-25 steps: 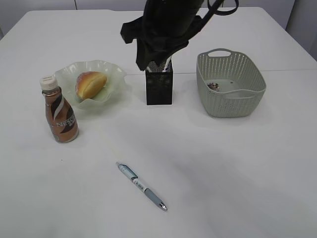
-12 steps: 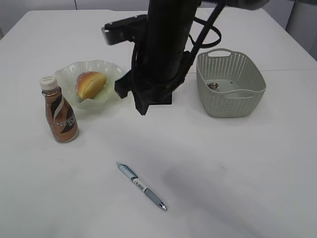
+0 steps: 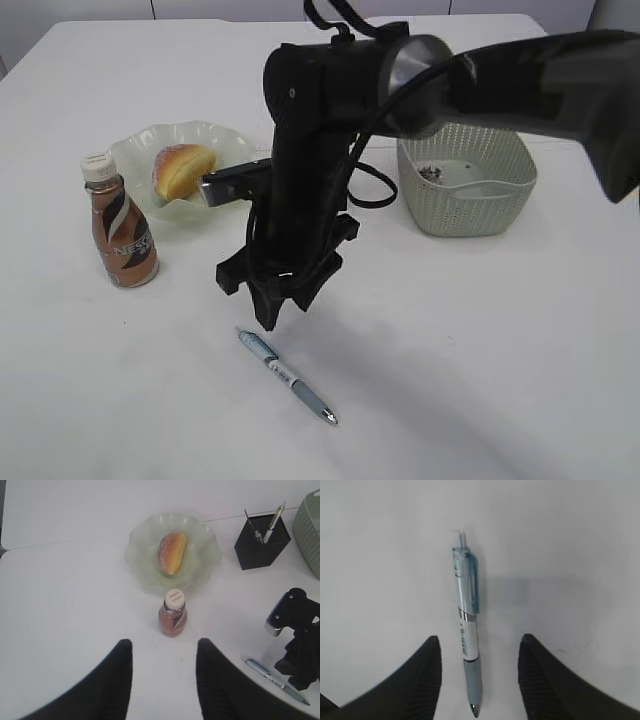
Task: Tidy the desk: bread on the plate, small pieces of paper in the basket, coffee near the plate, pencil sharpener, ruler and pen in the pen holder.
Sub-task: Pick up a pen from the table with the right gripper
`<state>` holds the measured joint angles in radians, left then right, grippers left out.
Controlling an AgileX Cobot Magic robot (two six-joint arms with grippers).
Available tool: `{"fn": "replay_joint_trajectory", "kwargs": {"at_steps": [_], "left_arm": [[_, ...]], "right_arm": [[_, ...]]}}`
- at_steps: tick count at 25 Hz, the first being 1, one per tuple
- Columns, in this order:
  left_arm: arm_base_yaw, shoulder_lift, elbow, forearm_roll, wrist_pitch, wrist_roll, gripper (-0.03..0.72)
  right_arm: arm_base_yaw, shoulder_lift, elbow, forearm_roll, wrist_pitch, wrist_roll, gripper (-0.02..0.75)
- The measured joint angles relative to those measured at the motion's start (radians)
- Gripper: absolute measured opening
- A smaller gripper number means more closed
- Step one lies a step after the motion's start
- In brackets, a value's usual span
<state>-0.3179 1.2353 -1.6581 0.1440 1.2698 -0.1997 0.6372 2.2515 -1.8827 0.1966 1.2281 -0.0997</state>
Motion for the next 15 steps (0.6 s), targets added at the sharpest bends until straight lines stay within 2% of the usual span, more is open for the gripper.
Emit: {"fn": "replay_joint_trajectory", "kwargs": {"at_steps": [10, 15], "left_arm": [[0.000, 0.000, 0.000, 0.000, 0.000, 0.000, 0.307], [0.000, 0.000, 0.000, -0.020, 0.000, 0.000, 0.307]], "right_arm": [[0.000, 0.015, -0.003, 0.042, -0.003, -0.002, 0.400], [0.011, 0.023, -0.003, 0.001, -0.003, 0.024, 0.399]]}}
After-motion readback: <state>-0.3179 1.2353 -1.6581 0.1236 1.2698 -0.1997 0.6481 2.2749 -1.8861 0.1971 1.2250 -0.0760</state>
